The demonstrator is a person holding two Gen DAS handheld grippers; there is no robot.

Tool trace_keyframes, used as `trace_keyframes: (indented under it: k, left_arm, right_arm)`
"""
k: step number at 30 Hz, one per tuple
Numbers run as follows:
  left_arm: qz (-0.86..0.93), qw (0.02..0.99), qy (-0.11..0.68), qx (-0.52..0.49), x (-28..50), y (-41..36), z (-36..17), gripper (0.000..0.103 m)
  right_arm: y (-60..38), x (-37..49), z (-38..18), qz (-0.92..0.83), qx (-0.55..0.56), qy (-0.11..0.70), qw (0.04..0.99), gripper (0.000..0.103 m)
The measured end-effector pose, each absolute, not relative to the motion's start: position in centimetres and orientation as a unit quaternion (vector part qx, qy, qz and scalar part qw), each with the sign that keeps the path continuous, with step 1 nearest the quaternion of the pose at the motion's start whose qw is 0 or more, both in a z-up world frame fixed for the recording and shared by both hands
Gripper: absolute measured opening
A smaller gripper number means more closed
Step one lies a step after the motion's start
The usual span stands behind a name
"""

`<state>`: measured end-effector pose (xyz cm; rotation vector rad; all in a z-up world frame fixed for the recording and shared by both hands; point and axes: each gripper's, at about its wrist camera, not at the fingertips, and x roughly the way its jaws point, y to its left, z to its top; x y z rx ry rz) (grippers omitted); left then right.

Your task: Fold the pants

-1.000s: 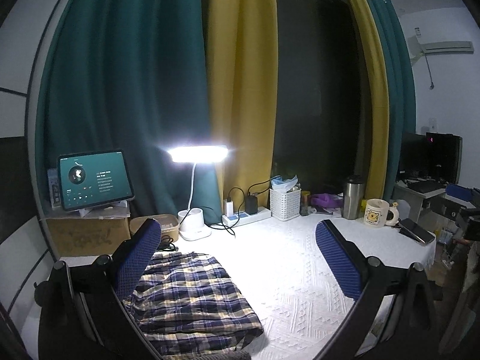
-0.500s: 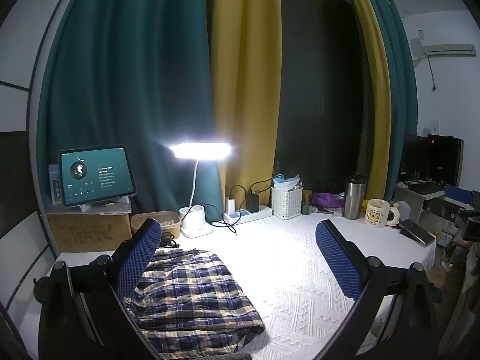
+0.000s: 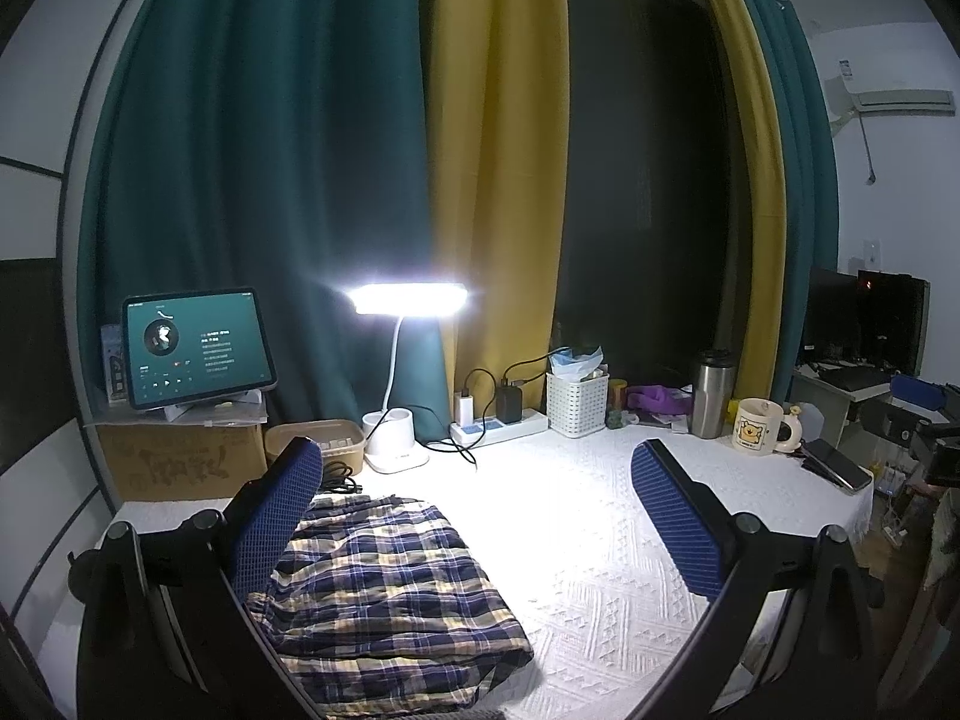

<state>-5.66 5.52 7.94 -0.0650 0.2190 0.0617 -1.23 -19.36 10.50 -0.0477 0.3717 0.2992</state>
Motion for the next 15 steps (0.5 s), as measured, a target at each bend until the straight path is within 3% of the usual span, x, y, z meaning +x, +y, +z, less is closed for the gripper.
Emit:
trace_keyframes:
  k: [15]
  left_arm:
    - [0.028,0.993,0.108,-0.032,-5.74,5.57,7.93,0.102]
  right_arm:
    - [-19.29,-1.24,10.5,0.148,-0.024,0.185,0.971,0.103]
